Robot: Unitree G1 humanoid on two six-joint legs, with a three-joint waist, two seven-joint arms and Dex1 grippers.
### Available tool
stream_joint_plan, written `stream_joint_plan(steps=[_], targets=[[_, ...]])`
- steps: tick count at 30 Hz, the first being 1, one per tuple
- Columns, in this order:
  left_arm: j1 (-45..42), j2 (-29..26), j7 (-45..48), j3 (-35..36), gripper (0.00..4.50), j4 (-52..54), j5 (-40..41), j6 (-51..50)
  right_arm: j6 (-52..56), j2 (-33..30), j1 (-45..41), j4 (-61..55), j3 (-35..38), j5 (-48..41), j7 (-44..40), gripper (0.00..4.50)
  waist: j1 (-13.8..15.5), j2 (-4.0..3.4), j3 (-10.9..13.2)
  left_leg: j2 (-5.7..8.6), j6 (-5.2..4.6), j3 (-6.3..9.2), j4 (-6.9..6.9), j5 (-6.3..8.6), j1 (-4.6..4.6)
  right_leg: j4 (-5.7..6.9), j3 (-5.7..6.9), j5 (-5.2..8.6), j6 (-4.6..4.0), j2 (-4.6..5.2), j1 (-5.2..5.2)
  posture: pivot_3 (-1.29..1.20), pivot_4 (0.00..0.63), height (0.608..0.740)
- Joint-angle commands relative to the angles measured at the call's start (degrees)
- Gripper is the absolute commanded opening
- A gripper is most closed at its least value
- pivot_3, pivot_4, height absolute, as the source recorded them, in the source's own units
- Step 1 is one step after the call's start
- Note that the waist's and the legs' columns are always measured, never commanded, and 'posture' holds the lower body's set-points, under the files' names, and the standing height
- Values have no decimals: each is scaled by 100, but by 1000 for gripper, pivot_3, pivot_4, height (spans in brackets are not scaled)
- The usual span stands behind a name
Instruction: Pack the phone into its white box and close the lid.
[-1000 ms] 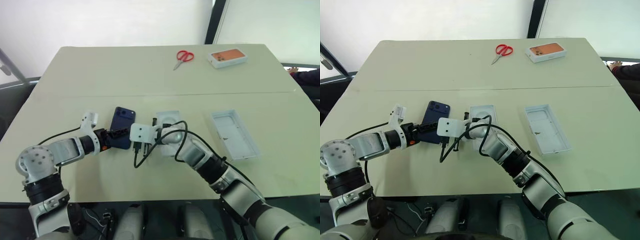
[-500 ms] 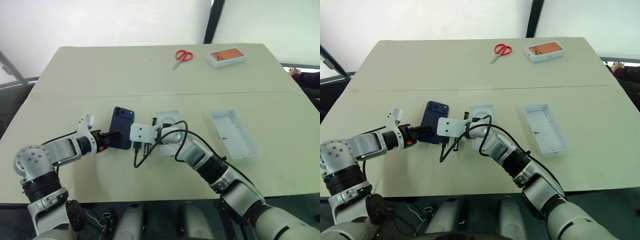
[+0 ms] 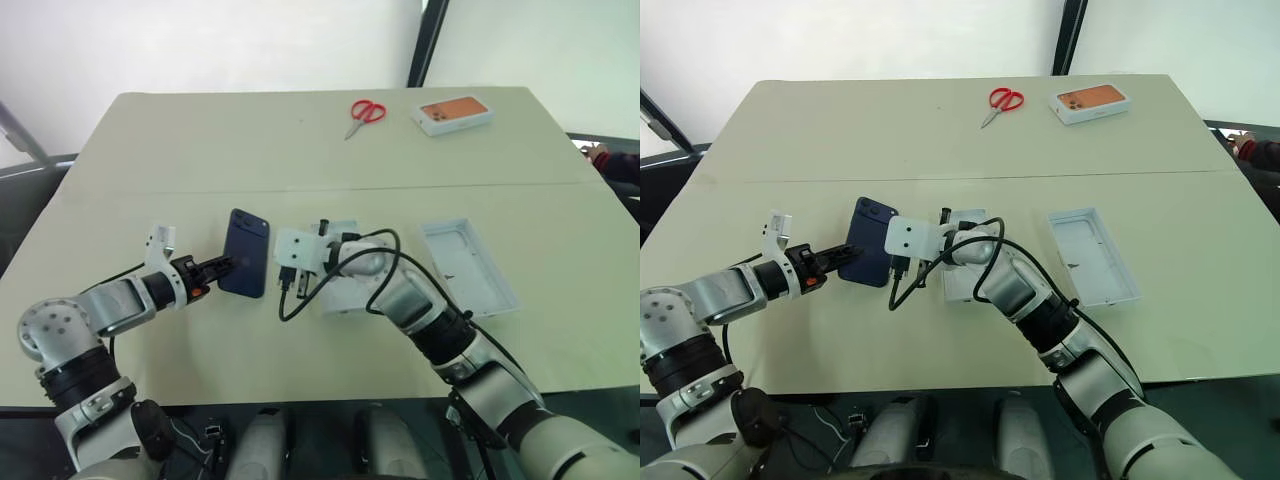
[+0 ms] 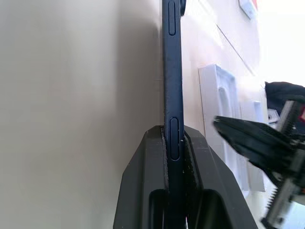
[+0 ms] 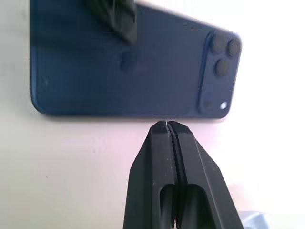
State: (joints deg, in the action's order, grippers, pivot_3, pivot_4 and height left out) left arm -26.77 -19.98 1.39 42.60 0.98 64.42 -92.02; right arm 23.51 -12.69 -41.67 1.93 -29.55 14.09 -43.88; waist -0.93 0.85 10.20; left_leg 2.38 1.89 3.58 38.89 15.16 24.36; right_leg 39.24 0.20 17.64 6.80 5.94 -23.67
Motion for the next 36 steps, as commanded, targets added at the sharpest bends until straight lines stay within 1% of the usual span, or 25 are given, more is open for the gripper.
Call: stream_joint_plan(steps=[1, 4, 8, 11, 12, 13, 14, 15, 16, 19, 24, 29, 36], targets=[[-18, 28, -69, 83, 47, 78, 104, -47, 182, -36, 20, -536, 219, -191, -106, 0, 2, 0, 0, 0, 0, 0, 0, 0, 0, 0, 0, 0, 0, 0, 0, 0, 150, 697], [-142, 164, -95, 201, 47, 70, 292, -39, 394, -211, 70, -934, 403, -332, -228, 0, 22, 0, 0, 0, 0, 0, 0, 0, 0, -1, 0, 0, 0, 1, 0, 0, 150, 697], [-381, 544, -377, 464, 47, 129, 1035, 101, 662, -619, 191, -1591, 763, -701, -517, 0, 44, 9, 5, 3, -1, 1, 3, 0, 6, -4, 0, 0, 0, 3, 1, 0, 150, 697], [-358, 581, -662, 428, 47, 122, 1397, 195, 760, -718, 207, -1729, 802, -824, -537, 0, 6, 10, 6, 1, 0, 1, 2, 0, 6, -4, 0, 0, 0, 2, 0, 0, 150, 697], [-370, 1140, -999, 150, 47, 505, 1474, 567, 705, -1172, 534, -1947, 1185, -1032, -794, 0, -1, 9, 5, -2, 0, -1, 0, 0, 5, -4, 0, 0, 0, 0, -2, 0, 150, 697], [-371, 1553, -1272, -74, 47, 793, 1554, 865, 664, -1518, 780, -2111, 1471, -1196, -983, 0, 70, 10, 6, -5, 0, 0, -3, 0, 6, -4, 0, 0, 0, -2, -4, 0, 150, 697], [-355, 1861, -1532, -260, 47, 992, 1612, 1077, 630, -1779, 963, -2220, 1668, -1319, -1093, 0, 176, 17, 10, 3, -2, 5, -6, 1, 6, -13, 3, 0, 1, 6, 5, 0, 150, 697], [-329, 2175, -1824, -485, 47, 1070, 1677, 1206, 572, -2012, 1120, -2227, 1818, -1371, -1119, 0, 207, 32, 19, 5, -9, 6, 0, 6, 8, -33, 4, 0, 1, 7, 18, 0, 150, 697], [-281, 2344, -2019, -668, 47, 1089, 1768, 1282, 542, -2124, 1188, -2186, 1876, -1394, -1084, 0, 202, 38, 22, 14, -14, 8, 10, 9, 14, -38, 4, 0, 1, 13, 23, 0, 150, 697], [-140, 2608, -2491, -1223, 47, 1113, 2120, 1518, 492, -2335, 1323, -2105, 2008, -1471, -1015, 0, 106, 38, 23, 29, -23, -12, 19, 13, 8, -31, -12, -5, 9, 27, 20, 0, 150, 697], [-24, 2594, -2890, -2069, 47, 973, 2547, 1855, 465, -2541, 1478, -2004, 2171, -1506, -908, 0, 31, 37, 23, -1, -18, -9, 5, 10, 5, -25, -12, -5, 10, -1, 11, 0, 150, 697], [61, 2180, -3187, -2470, 47, 904, 2770, 2226, 418, -2731, 1543, -1938, 2285, -1543, -853, 0, 43, 37, 23, 1, -15, -9, 8, 8, 5, -22, -12, -5, 9, -1, 12, 0, 150, 697], [342, 1682, -3489, -2994, 47, 1066, 3310, 2689, 310, -2787, 1532, -1845, 2266, -1572, -823, 0, 65, 37, 23, 3, -14, -8, 10, 8, 5, -24, -12, -4, 9, 1, 13, 0, 150, 697]])
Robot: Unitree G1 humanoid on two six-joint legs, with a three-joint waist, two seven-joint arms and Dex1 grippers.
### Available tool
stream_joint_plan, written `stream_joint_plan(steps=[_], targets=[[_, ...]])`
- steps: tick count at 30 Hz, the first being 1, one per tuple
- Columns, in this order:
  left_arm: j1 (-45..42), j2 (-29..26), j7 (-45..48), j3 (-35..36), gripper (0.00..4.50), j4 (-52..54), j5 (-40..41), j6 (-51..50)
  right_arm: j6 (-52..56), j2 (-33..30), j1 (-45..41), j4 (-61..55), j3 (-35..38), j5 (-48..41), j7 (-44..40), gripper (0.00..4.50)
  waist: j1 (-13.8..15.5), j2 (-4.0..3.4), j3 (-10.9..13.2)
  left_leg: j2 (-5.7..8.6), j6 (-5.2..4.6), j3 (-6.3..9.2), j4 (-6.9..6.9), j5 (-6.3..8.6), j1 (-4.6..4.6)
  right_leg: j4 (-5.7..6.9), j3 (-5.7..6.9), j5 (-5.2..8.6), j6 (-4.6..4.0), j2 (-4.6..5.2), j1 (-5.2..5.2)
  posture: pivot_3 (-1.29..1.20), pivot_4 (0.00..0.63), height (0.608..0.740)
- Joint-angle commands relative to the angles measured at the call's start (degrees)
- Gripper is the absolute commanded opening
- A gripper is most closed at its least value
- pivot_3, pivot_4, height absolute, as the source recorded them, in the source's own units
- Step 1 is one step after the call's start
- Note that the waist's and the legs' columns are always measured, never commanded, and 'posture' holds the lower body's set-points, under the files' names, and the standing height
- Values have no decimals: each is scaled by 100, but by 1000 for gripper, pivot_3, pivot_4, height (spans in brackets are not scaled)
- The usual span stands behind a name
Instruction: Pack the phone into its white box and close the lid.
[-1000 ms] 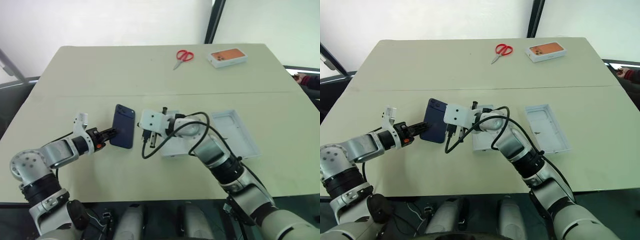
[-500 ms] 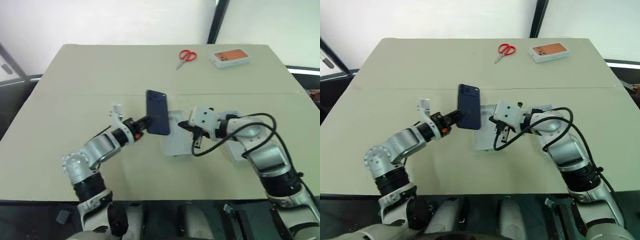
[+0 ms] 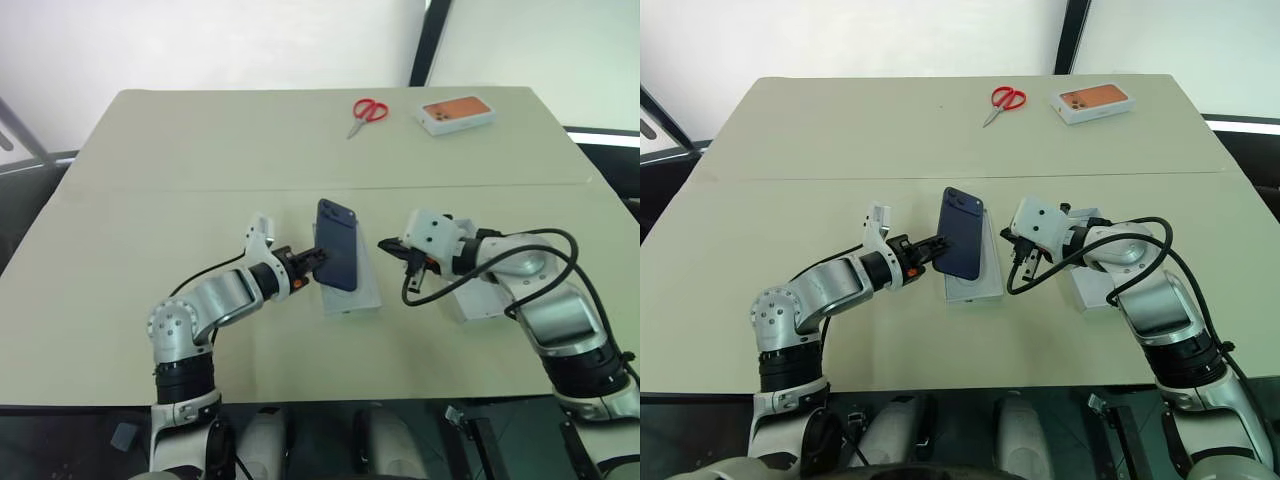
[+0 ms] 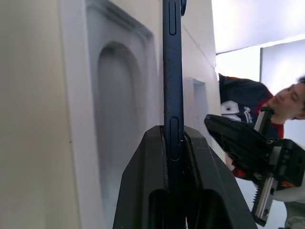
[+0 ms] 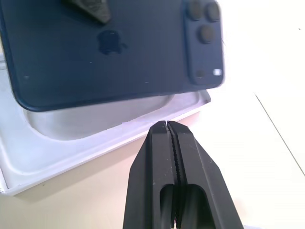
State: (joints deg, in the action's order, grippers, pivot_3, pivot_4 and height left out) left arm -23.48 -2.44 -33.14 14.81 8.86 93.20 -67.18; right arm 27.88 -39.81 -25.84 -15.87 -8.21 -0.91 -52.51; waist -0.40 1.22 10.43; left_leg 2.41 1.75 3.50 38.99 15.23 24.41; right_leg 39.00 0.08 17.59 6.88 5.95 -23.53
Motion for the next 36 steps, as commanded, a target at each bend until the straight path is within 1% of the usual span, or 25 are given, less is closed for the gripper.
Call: stream_joint_plan(steps=[1, 5, 9, 13, 18, 21, 23, 25, 29, 31, 33, 34, 36], targets=[[38, -131, -63, -297, 47, 292, 494, 272, -142, -74, -56, -54, 126, -74, 42, 0, 27, 0, 0, 0, 0, 0, 0, 0, 0, -1, 0, 0, 0, 1, 1, 0, 150, 697], [111, -312, -178, -587, 47, 319, 603, 516, -212, -49, -90, -2, 77, -69, 50, 0, 101, 0, 0, 2, 0, 0, 3, 0, 0, -1, 0, 0, 0, 1, 1, 0, 150, 697], [137, -419, -220, -815, 47, 320, 764, 751, -275, -31, -127, 68, 51, -61, 51, 0, 107, 0, 0, 3, 0, 0, 4, 0, 0, -2, -1, 0, 0, 2, 2, 0, 150, 697], [178, -556, -187, -977, 1854, 319, 875, 915, -321, -30, -136, 112, 37, -55, 51, 0, 107, 0, 0, 4, 0, 0, 3, 0, 0, -3, 0, 0, 0, 2, 3, 0, 150, 697], [252, -875, -16, -1163, 4463, 390, 1106, 945, -348, -50, -107, 118, 35, -45, 51, 0, 103, -2, -1, 3, -1, 0, 3, 0, 0, -3, 0, 0, 0, 2, 3, 0, 150, 697], [336, -1242, 222, -1275, 4463, 551, 1213, 859, -351, -50, -109, 122, 34, -40, 56, 0, 96, -2, -1, 3, -1, 0, 3, 0, -1, -3, -1, 0, -1, 1, 4, 0, 150, 697], [396, -1620, 480, -1307, 4463, 686, 1206, 727, -359, -51, -107, 127, 31, -40, 53, 0, 89, -3, -1, 2, -1, 0, 2, 0, -1, -3, -1, 0, -1, 0, 4, 0, 150, 697], [473, -2024, 737, -1287, 4463, 811, 1179, 655, -369, -59, -103, 130, 32, -41, 46, 0, 85, -4, -1, 2, -1, 0, 2, 0, -1, -2, -1, 0, -1, -1, 3, 0, 150, 697], [608, -2626, 1210, -1142, 4463, 928, 1043, 716, -386, -71, -115, 151, 42, -46, 35, 0, 96, -4, -1, 2, -1, 0, 2, 0, -1, -4, -1, 1, -2, 0, 4, 0, 150, 697], [657, -3013, 1760, -895, 4463, 1057, 504, 802, -420, -94, -118, 205, 60, -42, 26, 0, 95, -4, 0, 2, -1, 0, 2, 0, -1, -5, -1, 1, -2, 1, 5, 0, 150, 697], [678, -3478, 2475, -775, 4463, 1293, -552, 1085, -424, -125, -131, 297, 78, -16, 37, 0, 93, -6, 1, 2, -1, -1, 0, 0, -1, -5, -1, 1, -3, -1, 4, 0, 150, 697], [720, -3767, 2824, -914, 4463, 1423, -1237, 1260, -434, -157, -130, 340, 83, -1, 31, 0, 92, -7, 1, 2, -1, 0, -2, 0, -1, -6, 0, 2, -3, -3, 4, 0, 150, 697], [801, -4154, 3383, -1226, 4463, 1542, -2166, 1423, -445, -213, -121, 380, 85, 1, 12, 0, 92, -12, 3, 2, -2, -3, -5, 0, -1, -8, -1, 2, -4, -3, 5, 0, 150, 697]])
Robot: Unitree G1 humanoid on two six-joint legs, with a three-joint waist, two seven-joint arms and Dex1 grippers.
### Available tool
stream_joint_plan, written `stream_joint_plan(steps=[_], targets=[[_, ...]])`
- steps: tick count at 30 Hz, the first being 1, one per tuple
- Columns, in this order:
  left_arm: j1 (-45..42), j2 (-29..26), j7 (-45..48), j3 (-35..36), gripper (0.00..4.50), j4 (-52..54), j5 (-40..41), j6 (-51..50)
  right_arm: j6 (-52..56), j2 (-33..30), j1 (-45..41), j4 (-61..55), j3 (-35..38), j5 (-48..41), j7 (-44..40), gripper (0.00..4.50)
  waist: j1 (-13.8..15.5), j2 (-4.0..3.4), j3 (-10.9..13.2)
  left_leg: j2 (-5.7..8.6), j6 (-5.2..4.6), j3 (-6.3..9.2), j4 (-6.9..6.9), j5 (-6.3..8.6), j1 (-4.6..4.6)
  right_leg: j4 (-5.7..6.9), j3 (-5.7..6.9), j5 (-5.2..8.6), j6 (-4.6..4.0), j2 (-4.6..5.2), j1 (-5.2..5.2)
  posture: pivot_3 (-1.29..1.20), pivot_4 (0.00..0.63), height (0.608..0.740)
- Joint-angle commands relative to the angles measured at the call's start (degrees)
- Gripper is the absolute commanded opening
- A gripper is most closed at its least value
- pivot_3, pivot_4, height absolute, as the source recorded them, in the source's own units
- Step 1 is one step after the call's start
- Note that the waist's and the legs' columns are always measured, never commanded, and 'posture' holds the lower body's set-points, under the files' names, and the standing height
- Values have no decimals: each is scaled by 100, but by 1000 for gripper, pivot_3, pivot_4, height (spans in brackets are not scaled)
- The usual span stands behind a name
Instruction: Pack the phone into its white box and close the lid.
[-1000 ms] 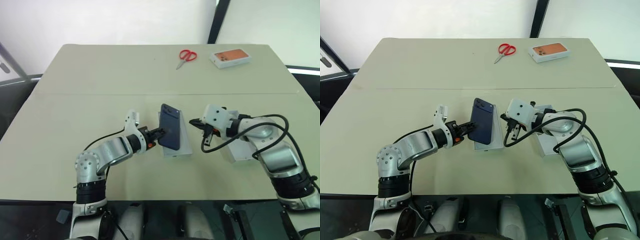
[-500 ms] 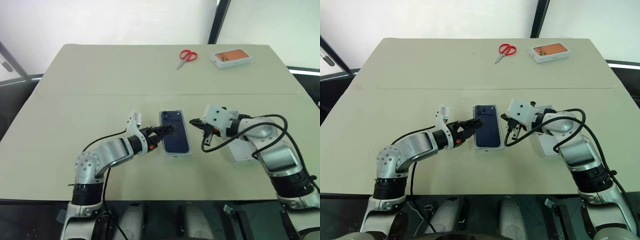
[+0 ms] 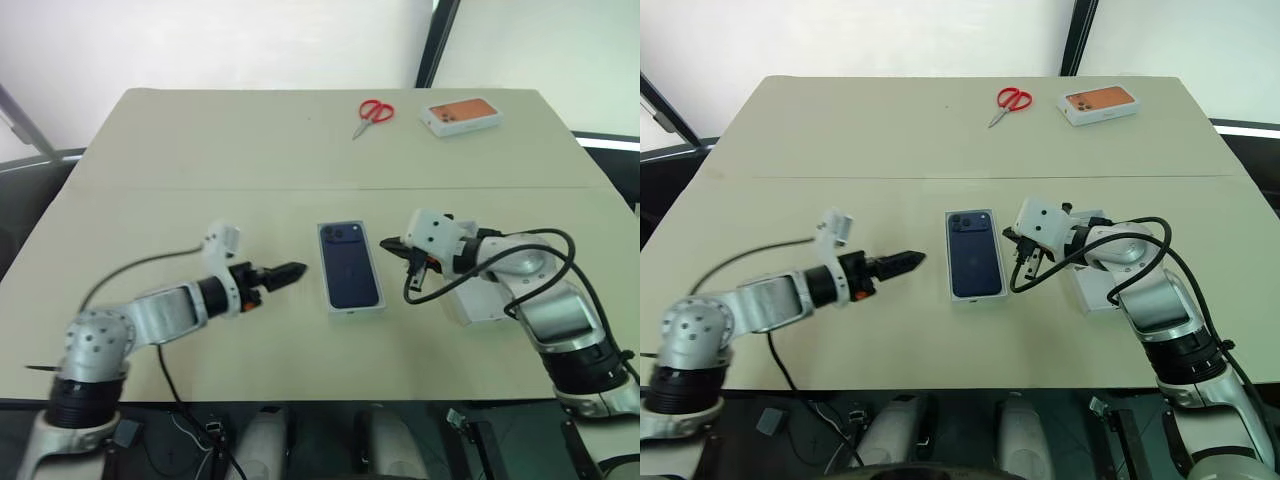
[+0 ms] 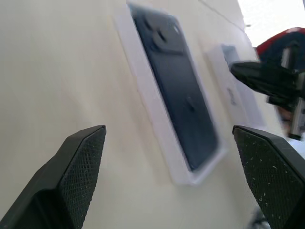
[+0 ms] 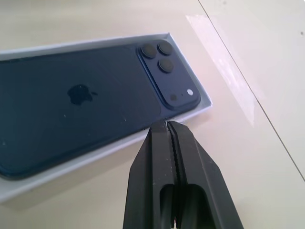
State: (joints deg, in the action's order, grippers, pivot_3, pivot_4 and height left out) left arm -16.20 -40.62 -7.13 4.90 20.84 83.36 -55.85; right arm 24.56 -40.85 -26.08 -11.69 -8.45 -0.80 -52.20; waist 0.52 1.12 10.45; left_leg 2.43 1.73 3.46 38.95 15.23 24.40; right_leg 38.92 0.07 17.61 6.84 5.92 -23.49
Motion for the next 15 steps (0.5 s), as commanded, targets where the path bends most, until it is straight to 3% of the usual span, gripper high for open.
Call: stream_joint_plan(steps=[1, 3, 10, 15], targets=[[119, -476, 1068, -398, 4228, 404, -1594, 401, -113, -146, -89, -34, 102, -27, -54, 0, 0, -3, 1, 1, -1, -1, -1, 0, 0, -1, -1, 0, 0, 1, 0, 0, 150, 697], [174, -554, 1449, -549, 3663, 467, -2165, 642, -103, -191, -85, -34, 87, -75, -122, 0, 8, -3, 2, 1, -3, -1, -3, 2, 0, -8, -1, 0, 0, 1, 2, 0, 150, 697], [-417, -514, 2463, -1793, 158, 313, -3884, 649, -200, -448, 53, -49, -187, 313, -157, 0, 10, -4, 3, 0, -30, 3, -2, 17, 1, -15, 2, 0, 0, 2, 8, 0, 150, 697], [-809, -82, 2807, -2165, 65, 62, -4400, 454, -284, -483, 93, -102, -395, 619, -84, 0, -19, -9, 6, -5, -27, 3, -4, 16, 1, -14, 3, -1, 1, 0, 4, 0, 150, 697]])
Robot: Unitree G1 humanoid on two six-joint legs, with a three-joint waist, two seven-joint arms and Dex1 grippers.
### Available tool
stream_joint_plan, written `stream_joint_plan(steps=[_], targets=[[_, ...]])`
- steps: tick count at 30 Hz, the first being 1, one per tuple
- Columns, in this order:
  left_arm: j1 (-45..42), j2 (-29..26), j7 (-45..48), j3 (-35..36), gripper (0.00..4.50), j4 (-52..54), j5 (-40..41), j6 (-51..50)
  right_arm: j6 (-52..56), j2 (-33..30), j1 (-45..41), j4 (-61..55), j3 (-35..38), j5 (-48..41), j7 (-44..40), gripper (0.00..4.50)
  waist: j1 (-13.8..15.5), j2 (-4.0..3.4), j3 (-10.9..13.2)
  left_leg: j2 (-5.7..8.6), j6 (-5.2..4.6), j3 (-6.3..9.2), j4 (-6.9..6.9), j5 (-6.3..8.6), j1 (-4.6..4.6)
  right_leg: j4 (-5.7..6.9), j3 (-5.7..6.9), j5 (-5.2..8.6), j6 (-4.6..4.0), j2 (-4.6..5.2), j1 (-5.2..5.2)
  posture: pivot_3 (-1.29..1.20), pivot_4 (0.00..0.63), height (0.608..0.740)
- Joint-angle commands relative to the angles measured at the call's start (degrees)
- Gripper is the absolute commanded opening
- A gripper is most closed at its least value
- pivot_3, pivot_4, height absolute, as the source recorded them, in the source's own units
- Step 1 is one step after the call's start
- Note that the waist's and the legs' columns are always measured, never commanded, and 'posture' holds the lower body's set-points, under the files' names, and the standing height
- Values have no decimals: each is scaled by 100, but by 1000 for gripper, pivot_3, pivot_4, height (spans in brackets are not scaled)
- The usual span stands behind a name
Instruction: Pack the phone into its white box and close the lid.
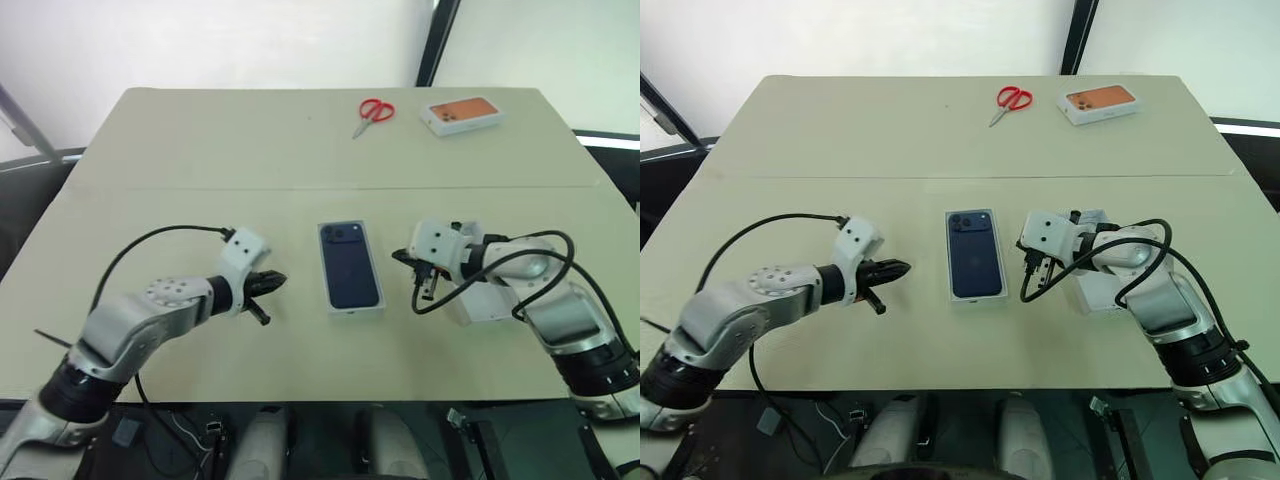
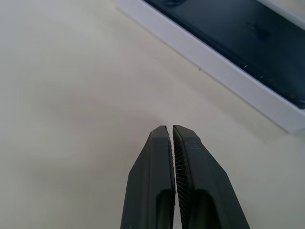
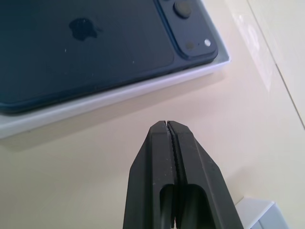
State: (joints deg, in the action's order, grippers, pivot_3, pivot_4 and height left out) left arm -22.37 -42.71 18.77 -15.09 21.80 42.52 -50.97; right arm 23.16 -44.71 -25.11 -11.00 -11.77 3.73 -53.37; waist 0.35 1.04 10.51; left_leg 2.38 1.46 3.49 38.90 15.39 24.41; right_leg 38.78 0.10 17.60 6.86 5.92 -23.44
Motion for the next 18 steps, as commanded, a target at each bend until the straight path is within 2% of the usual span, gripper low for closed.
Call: stream_joint_plan(steps=[1, 4, 9, 18], targets=[[-280, 204, 318, -310, 65, -86, -463, -46, -144, -86, 11, -192, -111, 201, 29, 0, 0, 0, 0, 0, 0, 0, 0, 0, 0, 0, 0, 0, 0, 0, 0, 0, 150, 697], [-531, 410, 561, -703, 65, -365, -958, -16, -62, 30, -16, -276, -280, 287, 45, 0, 5, 0, 0, 2, 0, -1, 1, -1, 0, 0, 1, 0, 1, 0, 2, 0, 150, 697], [-818, 935, 783, -839, 65, -716, -1380, -6, -52, 150, 20, -402, -524, 383, 18, 0, 31, -1, -1, 3, 7, 2, 7, -5, 0, 1, 4, 0, 1, 0, 5, 0, 150, 697], [-990, 1763, 1124, -1063, 65, -840, -1828, 3, 200, -10, 199, -883, -285, 181, -190, 0, 51, -1, -1, 10, 16, 6, 13, -10, 0, 2, 5, 0, 2, 3, 11, 0, 150, 697]])
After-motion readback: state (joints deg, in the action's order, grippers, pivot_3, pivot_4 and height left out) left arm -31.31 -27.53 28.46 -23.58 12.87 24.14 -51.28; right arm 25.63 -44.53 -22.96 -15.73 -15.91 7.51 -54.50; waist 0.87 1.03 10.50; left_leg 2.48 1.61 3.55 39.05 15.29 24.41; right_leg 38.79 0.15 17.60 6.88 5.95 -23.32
